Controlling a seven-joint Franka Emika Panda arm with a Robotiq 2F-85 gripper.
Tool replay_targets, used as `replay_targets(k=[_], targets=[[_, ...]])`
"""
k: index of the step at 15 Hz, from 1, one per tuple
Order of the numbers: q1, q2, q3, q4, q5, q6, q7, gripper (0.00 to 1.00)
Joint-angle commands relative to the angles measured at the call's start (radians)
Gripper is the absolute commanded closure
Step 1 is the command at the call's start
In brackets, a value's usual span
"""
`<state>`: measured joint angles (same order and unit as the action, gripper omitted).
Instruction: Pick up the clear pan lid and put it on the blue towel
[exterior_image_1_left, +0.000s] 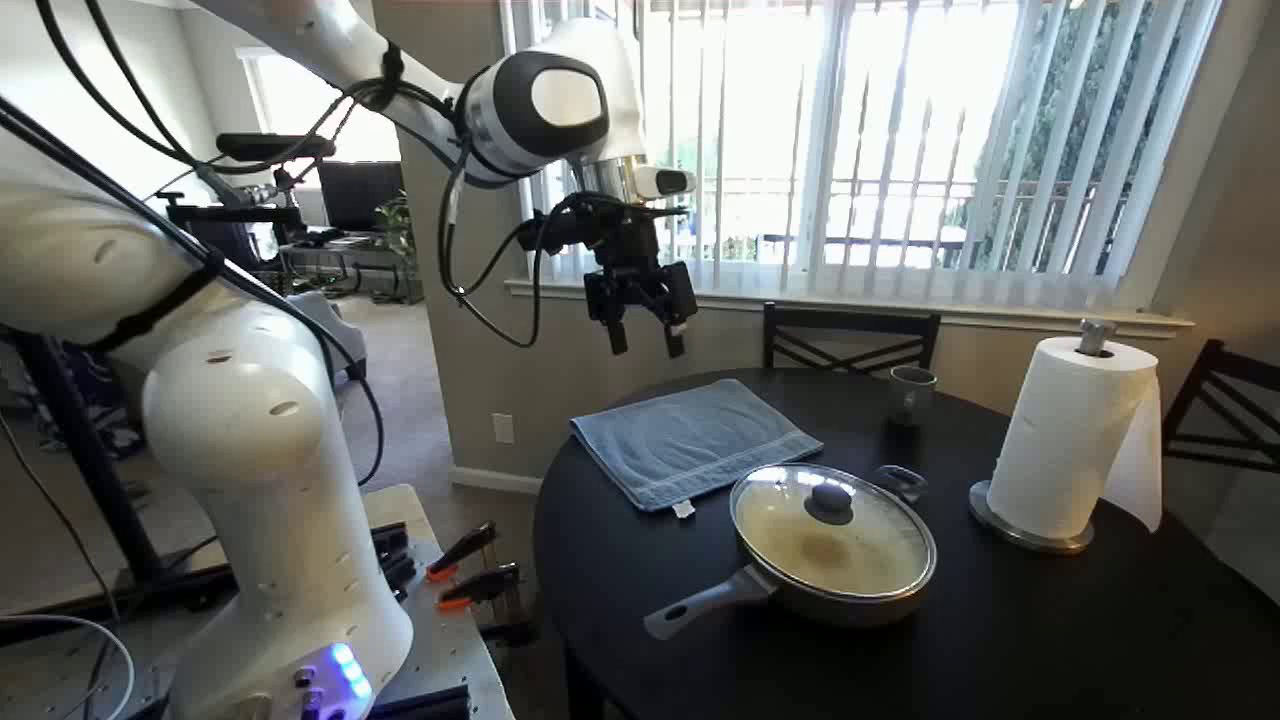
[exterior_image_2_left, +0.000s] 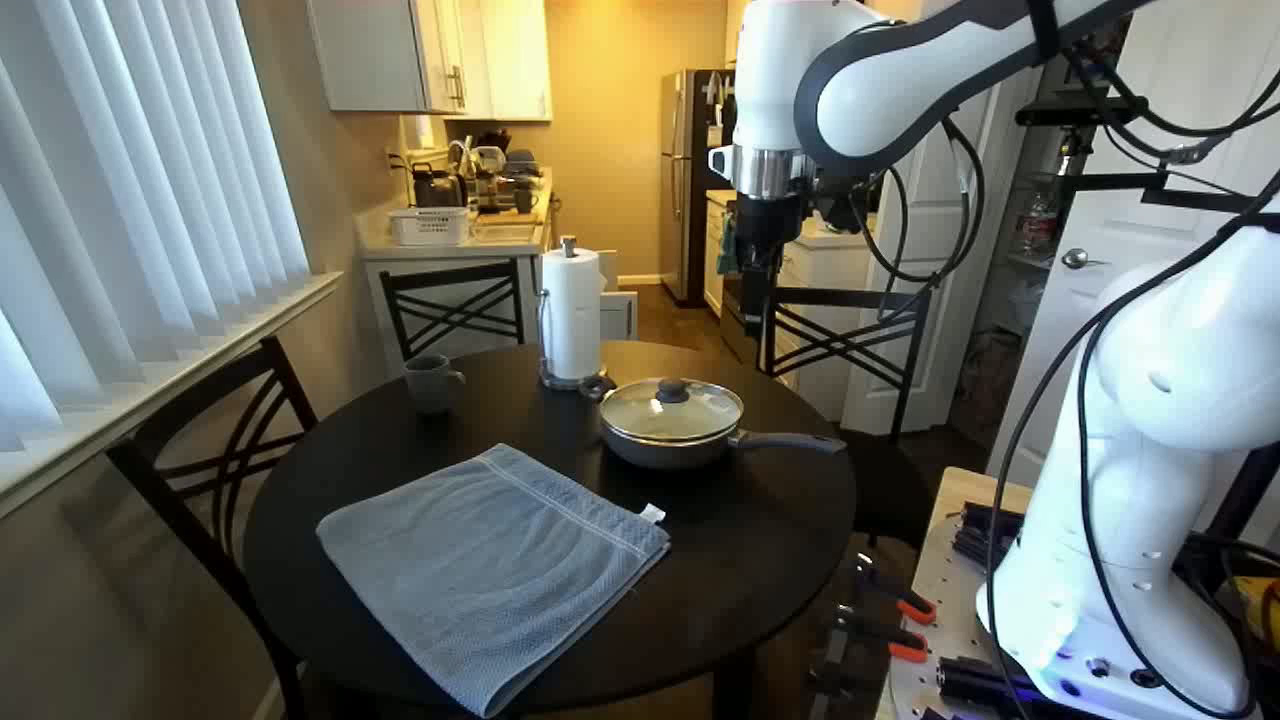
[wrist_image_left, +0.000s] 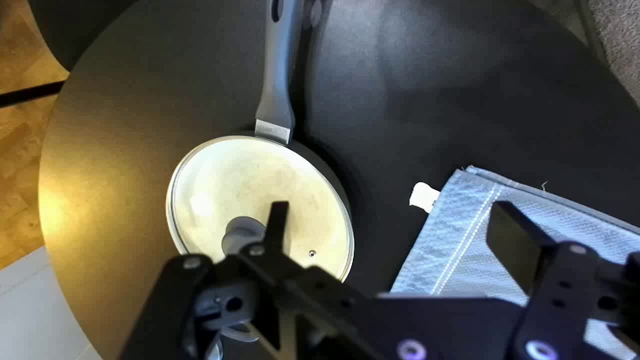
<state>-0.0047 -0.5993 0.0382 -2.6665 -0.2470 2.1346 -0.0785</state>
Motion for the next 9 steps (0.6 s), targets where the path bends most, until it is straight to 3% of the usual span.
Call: replay_targets(k=[1, 9], targets=[[0.005, 0.000, -0.004, 0.002, -0.002, -0.003, 0.002, 0.00], [-0.011, 0.022, 0.004, 0.009, -0.017, 0.012, 0.030, 0.00]])
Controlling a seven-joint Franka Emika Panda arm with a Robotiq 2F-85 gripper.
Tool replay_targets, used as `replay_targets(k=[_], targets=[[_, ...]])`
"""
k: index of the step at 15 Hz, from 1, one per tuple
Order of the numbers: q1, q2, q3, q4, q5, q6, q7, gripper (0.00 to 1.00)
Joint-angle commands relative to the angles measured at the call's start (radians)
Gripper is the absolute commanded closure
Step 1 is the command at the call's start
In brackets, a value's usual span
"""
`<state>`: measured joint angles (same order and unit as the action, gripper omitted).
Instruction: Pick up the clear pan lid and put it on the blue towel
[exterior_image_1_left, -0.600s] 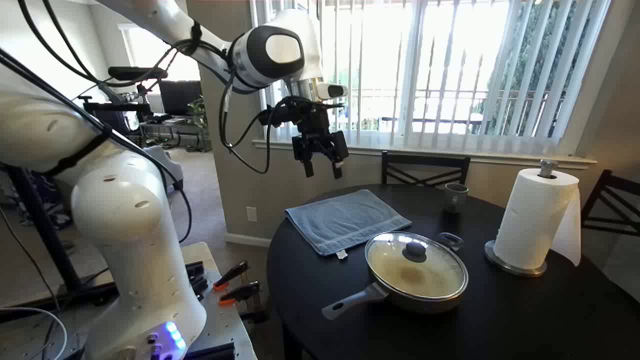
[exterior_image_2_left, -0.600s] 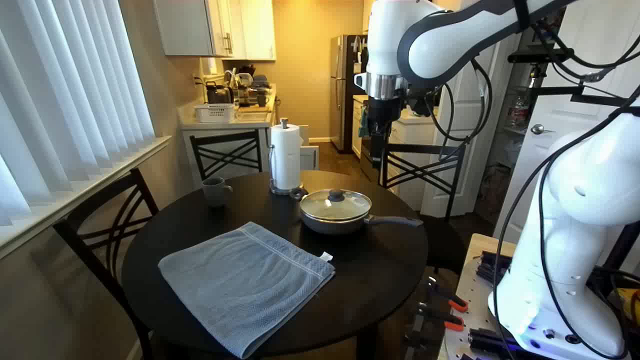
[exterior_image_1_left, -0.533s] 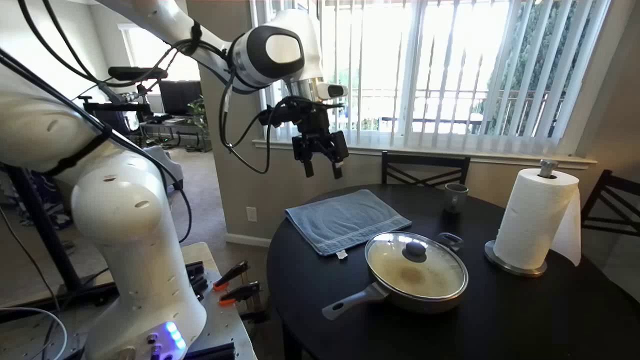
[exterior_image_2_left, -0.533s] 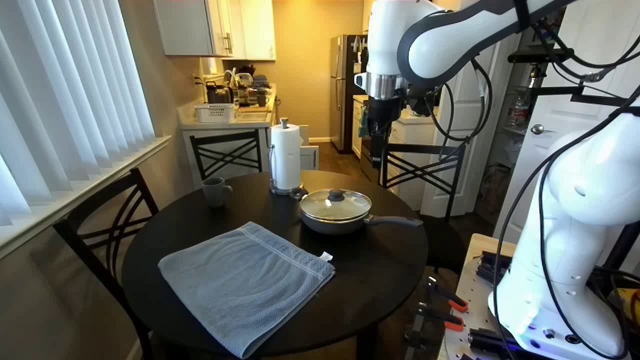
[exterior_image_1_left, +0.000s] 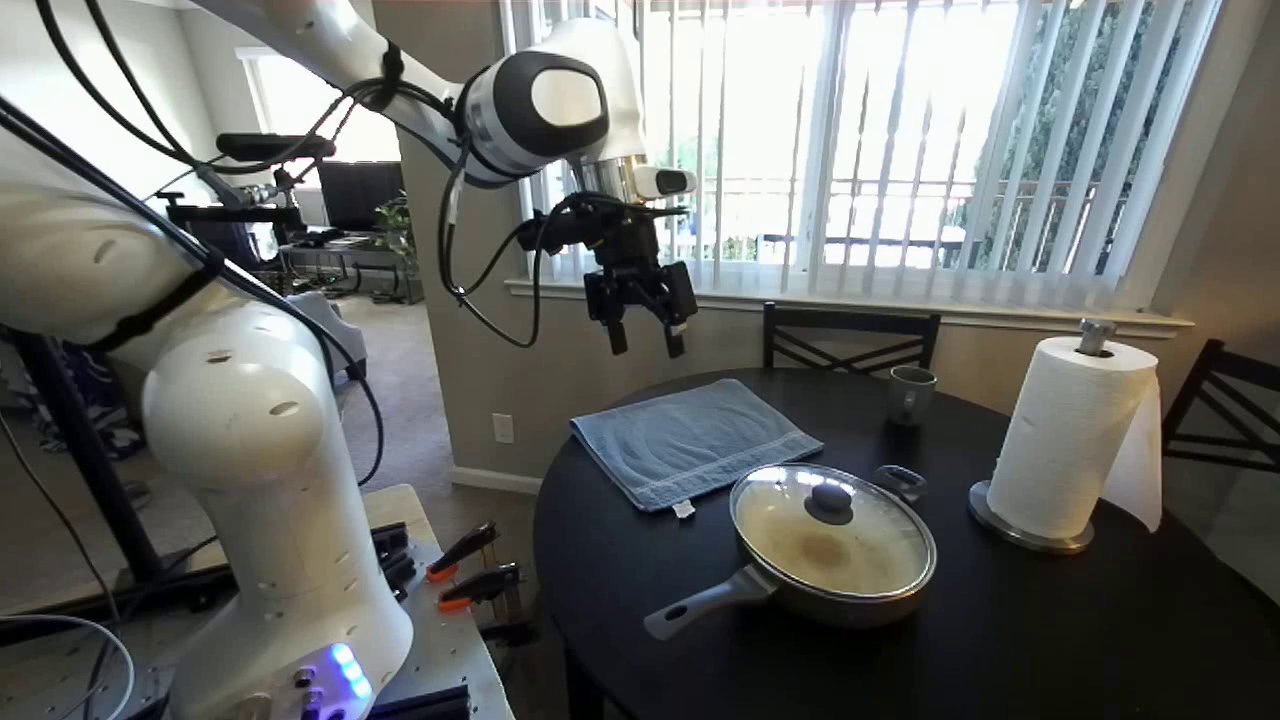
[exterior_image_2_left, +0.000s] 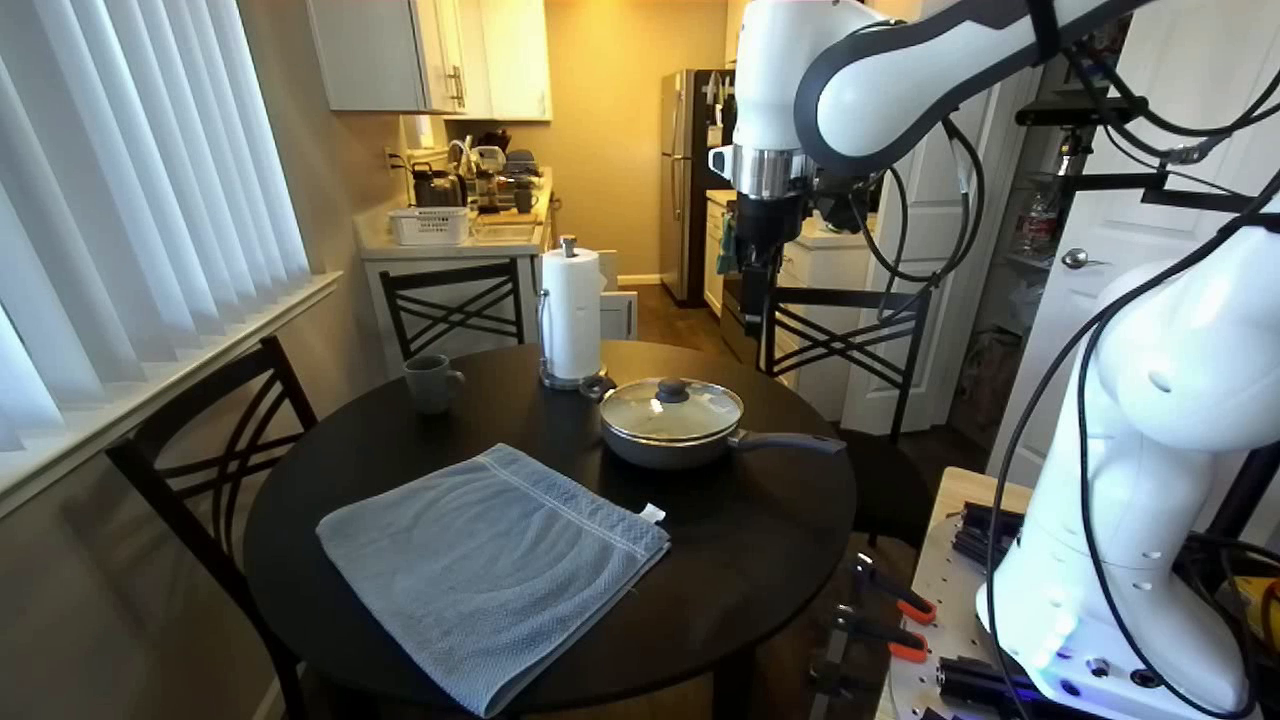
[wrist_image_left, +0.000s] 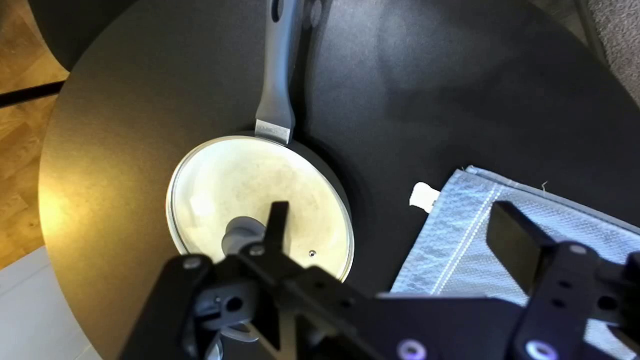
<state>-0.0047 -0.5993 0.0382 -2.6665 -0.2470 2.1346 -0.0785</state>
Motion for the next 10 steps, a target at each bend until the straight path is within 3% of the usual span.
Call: replay_targets(k=[1, 6, 10], targets=[[-0.004, 0.081, -0.023, 0.034, 0.016, 0.039, 0.014, 0.00], [-0.010, 0.358, -0.075, 0.148, 0.062, 0.171, 0.019, 0.00], [-0.035, 0.568, -0.079, 0.249, 0.054, 0.287, 0.121, 0.00]])
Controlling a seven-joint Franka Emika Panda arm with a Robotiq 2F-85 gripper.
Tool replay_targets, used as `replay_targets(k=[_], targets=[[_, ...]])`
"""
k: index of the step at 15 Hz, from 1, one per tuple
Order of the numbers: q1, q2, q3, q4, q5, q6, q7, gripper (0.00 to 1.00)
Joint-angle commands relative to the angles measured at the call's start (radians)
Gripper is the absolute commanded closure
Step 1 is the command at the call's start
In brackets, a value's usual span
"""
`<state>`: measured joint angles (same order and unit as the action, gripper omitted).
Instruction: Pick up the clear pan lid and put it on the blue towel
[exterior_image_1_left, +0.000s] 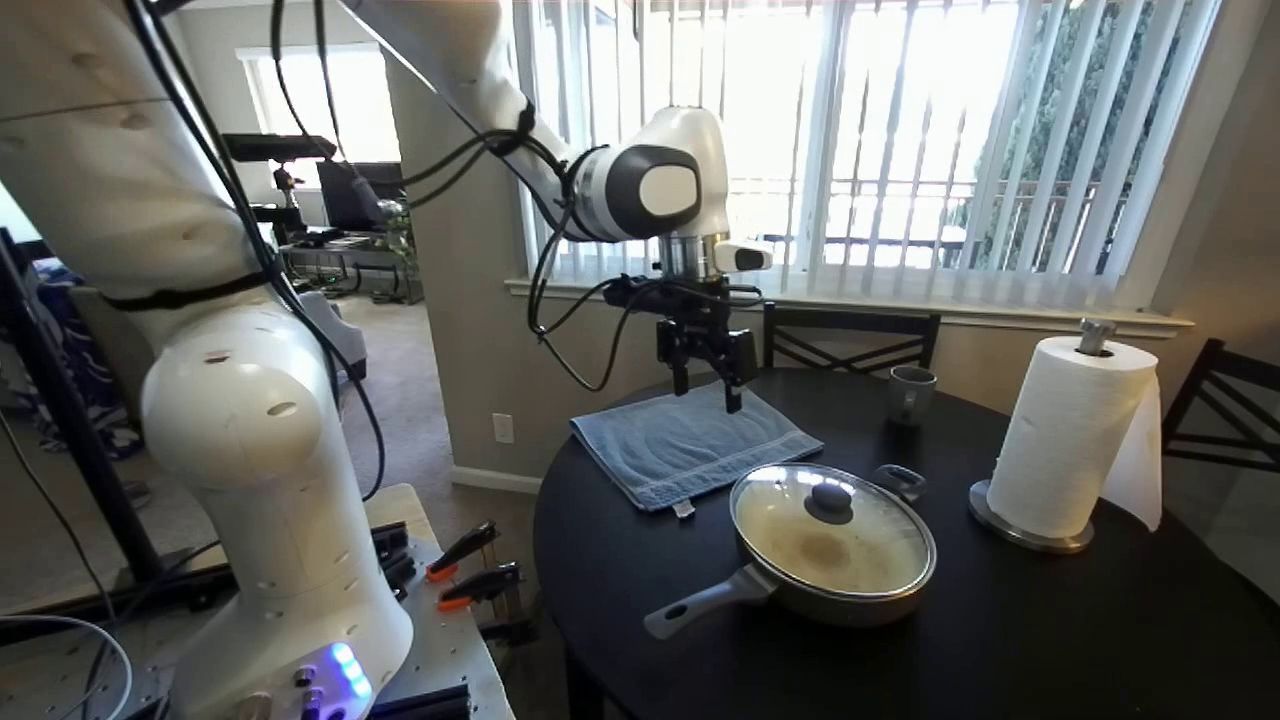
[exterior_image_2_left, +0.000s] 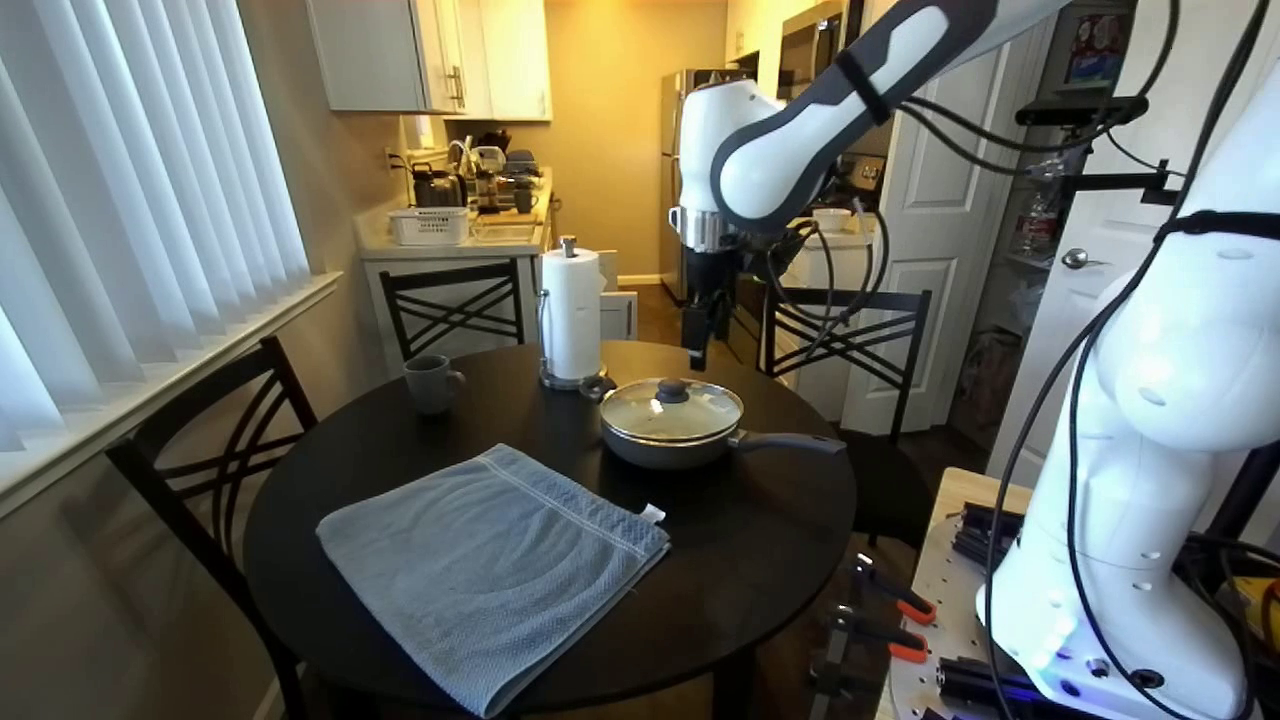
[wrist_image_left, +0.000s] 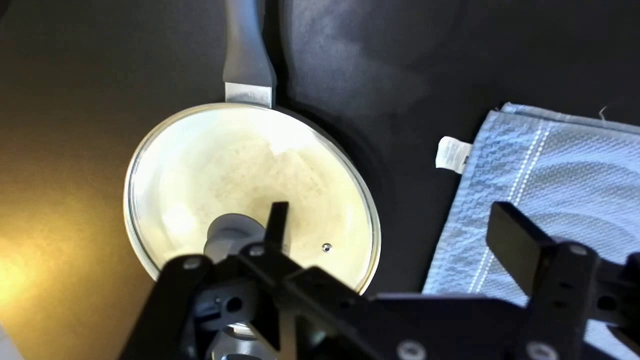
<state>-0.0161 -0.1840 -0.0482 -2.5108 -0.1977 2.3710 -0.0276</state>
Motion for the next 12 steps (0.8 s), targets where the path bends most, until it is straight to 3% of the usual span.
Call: replay_targets(k=[1, 6, 12], targets=[[-0.027, 0.192, 0.002, 0.122, 0.013, 0.044, 0.090, 0.00], [-0.058, 0.329, -0.044, 0.224, 0.087, 0.023, 0.143, 0.00], [-0.114, 0.430, -0.070, 0.320, 0.270, -0.008, 0.120, 0.00]])
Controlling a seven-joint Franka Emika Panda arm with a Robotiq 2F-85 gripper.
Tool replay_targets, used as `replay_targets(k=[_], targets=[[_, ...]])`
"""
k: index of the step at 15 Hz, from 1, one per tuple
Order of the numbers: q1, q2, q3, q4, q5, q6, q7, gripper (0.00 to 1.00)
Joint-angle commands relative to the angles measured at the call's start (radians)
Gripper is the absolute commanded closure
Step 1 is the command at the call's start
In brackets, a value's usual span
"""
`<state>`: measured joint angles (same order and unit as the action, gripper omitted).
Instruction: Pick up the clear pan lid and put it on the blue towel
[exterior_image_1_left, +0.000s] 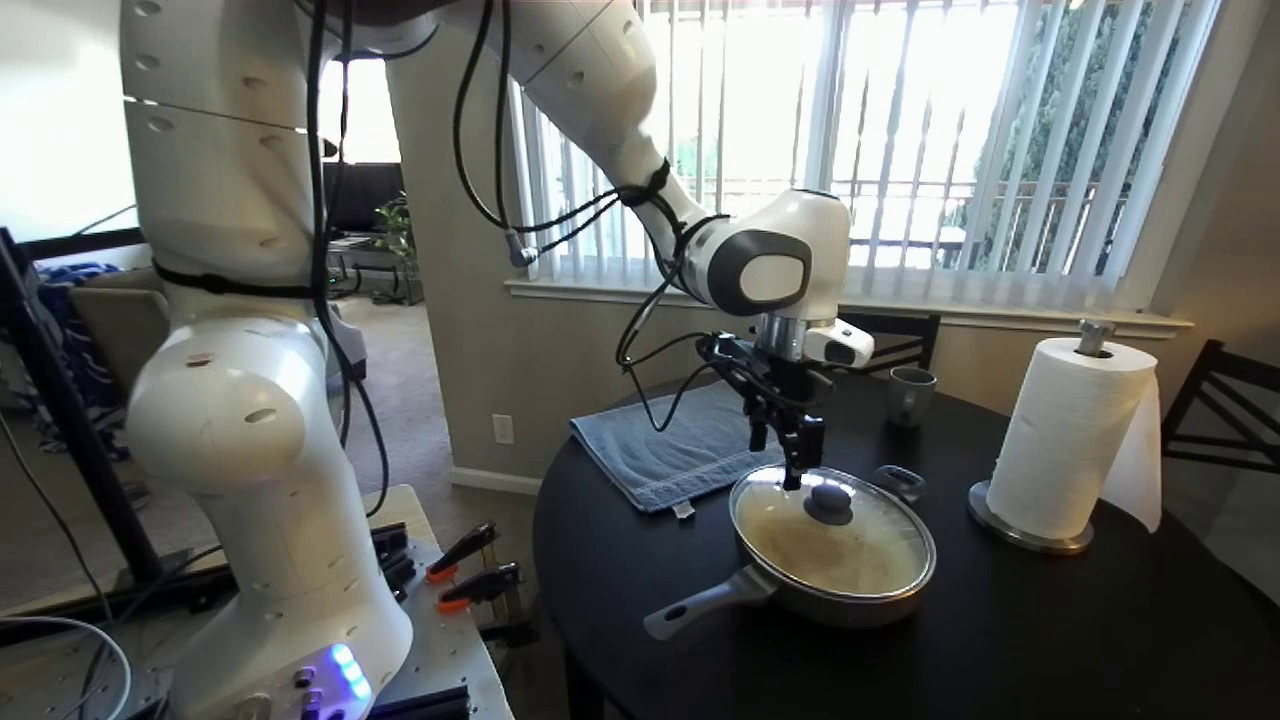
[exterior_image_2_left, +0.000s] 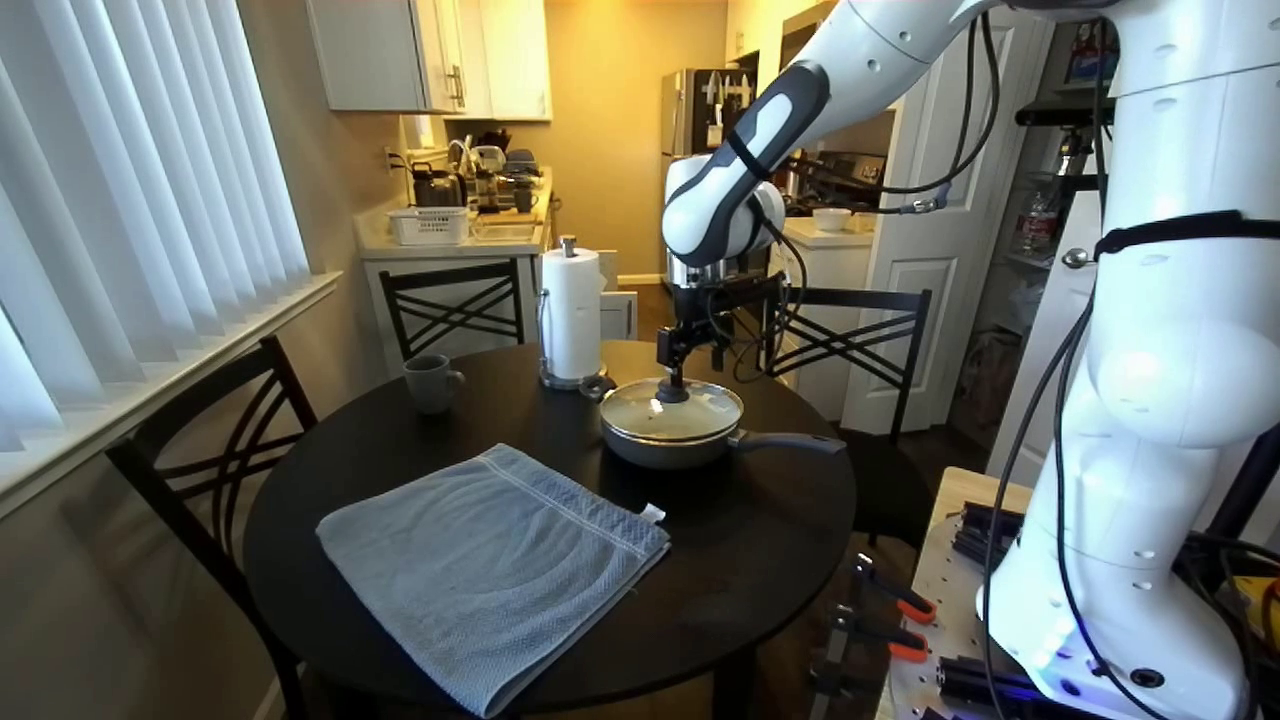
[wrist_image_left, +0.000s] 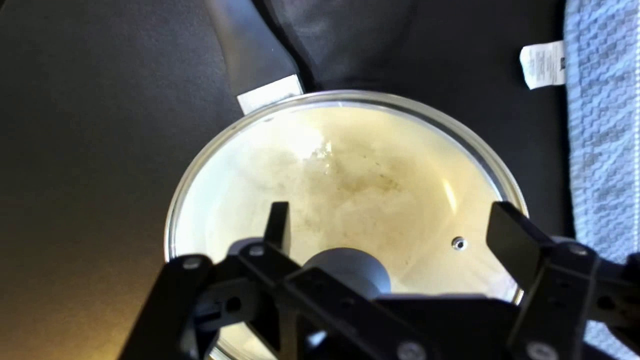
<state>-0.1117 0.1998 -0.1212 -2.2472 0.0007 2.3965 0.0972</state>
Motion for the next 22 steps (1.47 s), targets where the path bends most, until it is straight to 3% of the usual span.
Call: replay_targets(k=[1, 12, 22], targets=[[-0.017, 0.062, 0.004, 0.075, 0.078, -0.036, 0.005, 0.00], [0.027, 0.198, -0.014, 0.249, 0.024, -0.112, 0.124, 0.00], [-0.011, 0.286, -0.043, 0.350, 0.062, -0.196, 0.142, 0.00]])
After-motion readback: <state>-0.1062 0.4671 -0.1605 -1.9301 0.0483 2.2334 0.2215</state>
